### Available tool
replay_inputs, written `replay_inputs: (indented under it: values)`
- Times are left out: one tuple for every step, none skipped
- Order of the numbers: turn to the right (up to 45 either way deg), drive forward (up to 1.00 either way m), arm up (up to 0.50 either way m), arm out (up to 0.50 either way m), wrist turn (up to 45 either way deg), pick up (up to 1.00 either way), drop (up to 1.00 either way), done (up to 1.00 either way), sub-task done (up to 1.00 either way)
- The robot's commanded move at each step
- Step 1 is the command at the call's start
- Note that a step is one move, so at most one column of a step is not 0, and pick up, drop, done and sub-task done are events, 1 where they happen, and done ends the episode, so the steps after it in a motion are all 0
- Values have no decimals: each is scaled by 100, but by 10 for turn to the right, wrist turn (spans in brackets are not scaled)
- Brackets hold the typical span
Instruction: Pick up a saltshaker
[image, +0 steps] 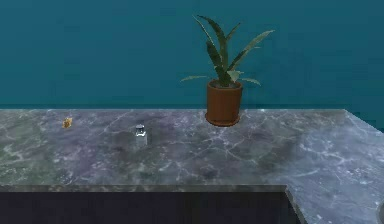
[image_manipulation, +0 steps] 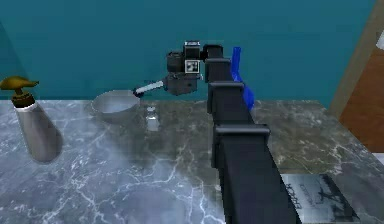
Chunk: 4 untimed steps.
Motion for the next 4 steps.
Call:
replay_inputs:
  values:
    - [0, 0, -16, 0, 0, 0, 0, 0, 0]
    - [0, 0, 0, 0, 0, 100, 0, 0, 0]
    - [0, 0, 10, 0, 0, 0, 0, 0, 0]
    - [0, 0, 0, 0, 0, 0, 0, 100, 0]
